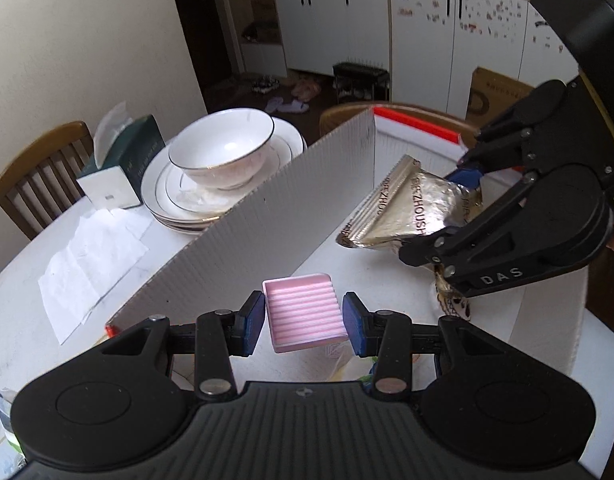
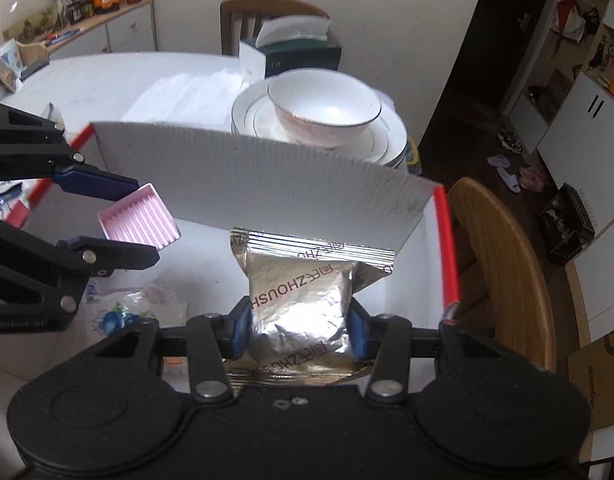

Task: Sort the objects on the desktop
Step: 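Carry the soap dish and foil bag with both tools into the box, then open both tools to release the soap dish and foil bag in the box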

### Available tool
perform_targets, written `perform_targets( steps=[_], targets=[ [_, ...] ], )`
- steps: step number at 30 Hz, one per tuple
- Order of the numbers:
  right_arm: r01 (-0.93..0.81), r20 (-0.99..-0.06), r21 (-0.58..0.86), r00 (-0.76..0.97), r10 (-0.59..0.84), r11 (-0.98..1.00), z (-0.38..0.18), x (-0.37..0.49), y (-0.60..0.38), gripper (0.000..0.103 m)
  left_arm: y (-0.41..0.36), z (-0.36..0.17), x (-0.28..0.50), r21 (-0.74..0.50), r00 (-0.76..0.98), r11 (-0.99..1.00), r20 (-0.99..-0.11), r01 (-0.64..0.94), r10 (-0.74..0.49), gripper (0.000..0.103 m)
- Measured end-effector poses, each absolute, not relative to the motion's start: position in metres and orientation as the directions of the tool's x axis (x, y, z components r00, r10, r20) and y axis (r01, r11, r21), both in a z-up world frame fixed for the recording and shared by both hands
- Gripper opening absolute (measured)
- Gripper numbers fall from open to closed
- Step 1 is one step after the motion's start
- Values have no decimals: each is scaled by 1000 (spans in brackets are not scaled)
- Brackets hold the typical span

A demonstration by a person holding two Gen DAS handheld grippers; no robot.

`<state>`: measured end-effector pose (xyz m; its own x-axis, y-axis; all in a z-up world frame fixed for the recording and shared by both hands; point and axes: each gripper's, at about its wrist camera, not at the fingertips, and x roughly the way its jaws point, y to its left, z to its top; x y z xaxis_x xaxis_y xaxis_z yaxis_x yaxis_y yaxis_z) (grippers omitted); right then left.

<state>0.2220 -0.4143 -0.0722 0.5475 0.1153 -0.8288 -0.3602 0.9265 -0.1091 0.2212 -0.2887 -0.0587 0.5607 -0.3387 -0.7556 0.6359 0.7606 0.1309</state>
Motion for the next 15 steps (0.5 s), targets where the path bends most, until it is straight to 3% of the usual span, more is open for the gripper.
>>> perform_targets(
  steps=[15],
  targets=[
    [-466, -895, -138, 436, 91, 874, -97, 246, -395, 46, -299, -81, 246, 101, 462, 756, -841, 647, -282, 41]
  ],
)
